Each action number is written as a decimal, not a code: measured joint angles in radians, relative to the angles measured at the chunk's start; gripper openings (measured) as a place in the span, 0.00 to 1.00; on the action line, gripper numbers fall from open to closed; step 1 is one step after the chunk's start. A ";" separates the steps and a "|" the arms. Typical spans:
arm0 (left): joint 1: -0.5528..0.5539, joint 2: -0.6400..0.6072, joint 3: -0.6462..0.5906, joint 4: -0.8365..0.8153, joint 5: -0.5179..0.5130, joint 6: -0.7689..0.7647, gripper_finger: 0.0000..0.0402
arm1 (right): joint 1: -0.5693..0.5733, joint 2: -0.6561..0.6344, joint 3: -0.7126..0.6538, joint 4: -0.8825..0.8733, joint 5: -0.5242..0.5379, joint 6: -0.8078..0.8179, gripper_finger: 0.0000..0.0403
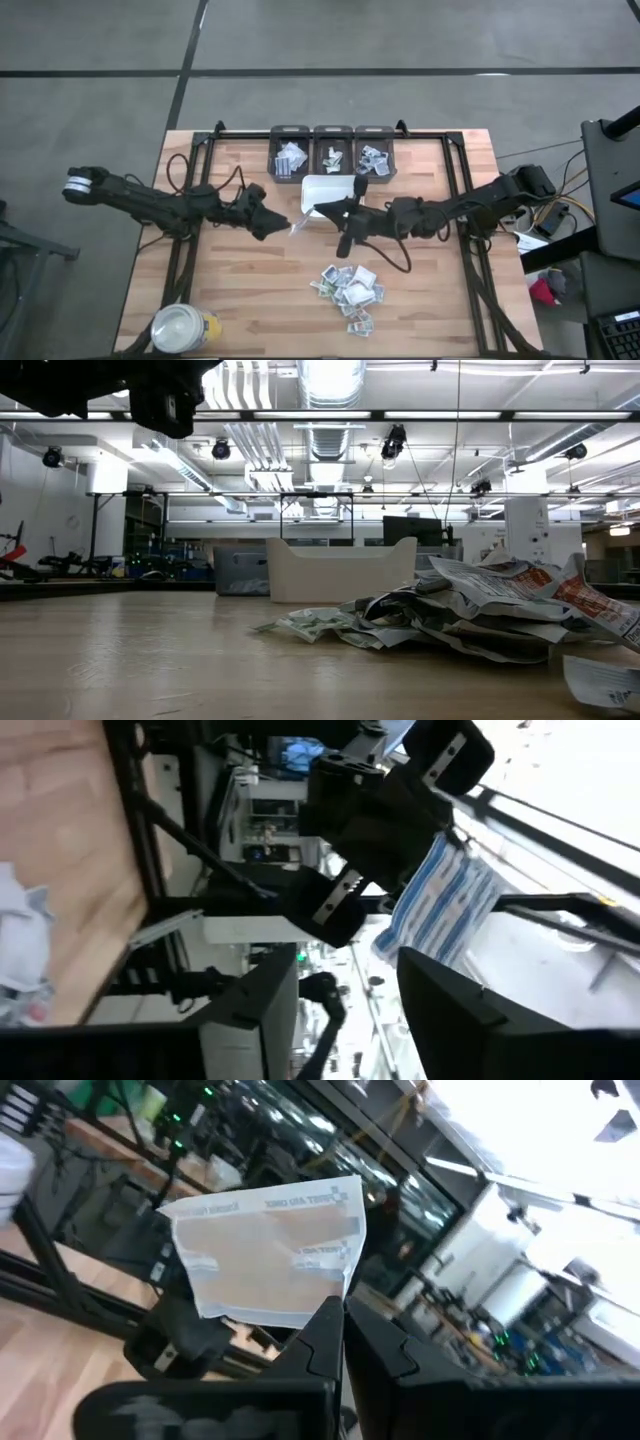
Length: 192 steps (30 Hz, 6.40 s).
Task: Pick & Place First Aid Supplies
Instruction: Put the white fingertip band aid into the left black bin
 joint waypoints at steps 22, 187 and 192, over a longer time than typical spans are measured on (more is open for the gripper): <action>0.002 0.070 0.100 0.005 -0.033 -0.003 0.41 | -0.019 -0.003 0.000 0.038 -0.085 -0.036 0.02; 0.710 0.843 0.953 -1.559 -0.188 1.053 0.15 | -0.048 -0.738 -0.305 -1.193 -0.106 0.828 0.02; 0.728 0.842 0.983 -1.643 -0.236 1.090 0.32 | -0.047 -0.744 -0.305 -1.192 -0.113 0.830 0.02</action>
